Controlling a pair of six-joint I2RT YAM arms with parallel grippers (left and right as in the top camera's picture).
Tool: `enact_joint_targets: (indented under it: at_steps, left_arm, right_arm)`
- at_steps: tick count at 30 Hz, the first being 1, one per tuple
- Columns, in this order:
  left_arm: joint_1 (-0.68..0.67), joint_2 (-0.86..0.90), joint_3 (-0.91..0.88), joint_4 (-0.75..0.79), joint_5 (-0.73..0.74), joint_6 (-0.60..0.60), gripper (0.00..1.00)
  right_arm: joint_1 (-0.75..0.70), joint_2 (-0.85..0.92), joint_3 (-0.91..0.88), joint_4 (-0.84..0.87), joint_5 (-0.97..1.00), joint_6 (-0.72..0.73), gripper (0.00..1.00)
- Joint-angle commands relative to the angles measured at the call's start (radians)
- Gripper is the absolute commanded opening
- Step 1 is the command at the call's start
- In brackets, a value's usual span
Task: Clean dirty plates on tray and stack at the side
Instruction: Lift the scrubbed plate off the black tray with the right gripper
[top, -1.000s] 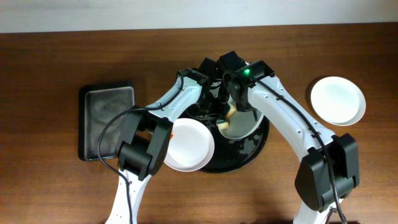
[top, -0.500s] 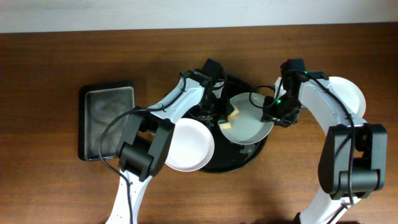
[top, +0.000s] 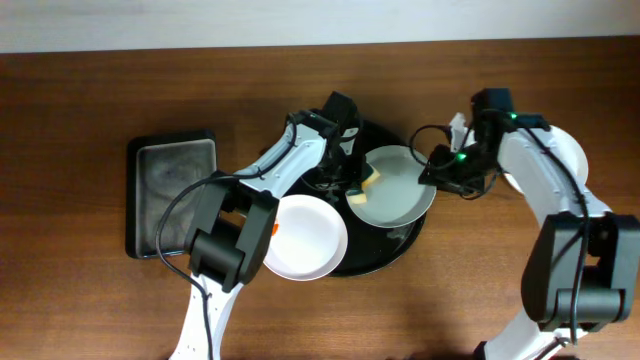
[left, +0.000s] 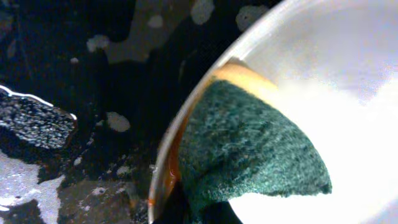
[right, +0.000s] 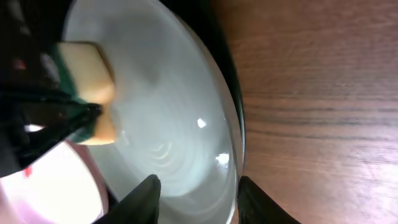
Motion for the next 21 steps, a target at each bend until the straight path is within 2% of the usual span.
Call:
enact_joint_targets:
  at_steps: [1, 6, 8, 12, 14, 19, 21]
  left_arm:
    - [-0.02, 0.019, -0.024, 0.015, -0.04, -0.005, 0.01]
    - [-0.023, 0.019, -0.024, 0.013, -0.043, -0.005, 0.01]
    - [-0.029, 0.02, -0.038, 0.025, -0.066, -0.005, 0.01]
    - [-0.057, 0.025, -0.054, 0.062, -0.065, 0.006, 0.01]
    - [-0.074, 0.025, -0.054, 0.08, -0.066, 0.018, 0.01]
    - [-0.091, 0.025, -0.054, 0.087, -0.092, 0.04, 0.01]
    - [-0.091, 0.025, -0.054, 0.08, -0.091, 0.04, 0.01]
  right_arm:
    - [-0.062, 0.033, -0.041, 0.026, -0.165, -0.049, 0.41]
    - [-0.09, 0.065, -0.086, 0.078, -0.17, -0.045, 0.4]
    - [-0.155, 0.064, -0.085, 0.056, -0.317, -0.177, 0.4]
    - [-0.271, 0.064, -0.087, 0.026, -0.32, -0.204, 0.4]
    - [-0.259, 0.064, -0.102, 0.038, -0.264, -0.196, 0.4]
    - [-0.154, 0.064, -0.202, 0.229, -0.26, -0.148, 0.38]
    - [-0.109, 0.065, -0.206, 0.268, -0.219, -0.111, 0.28]
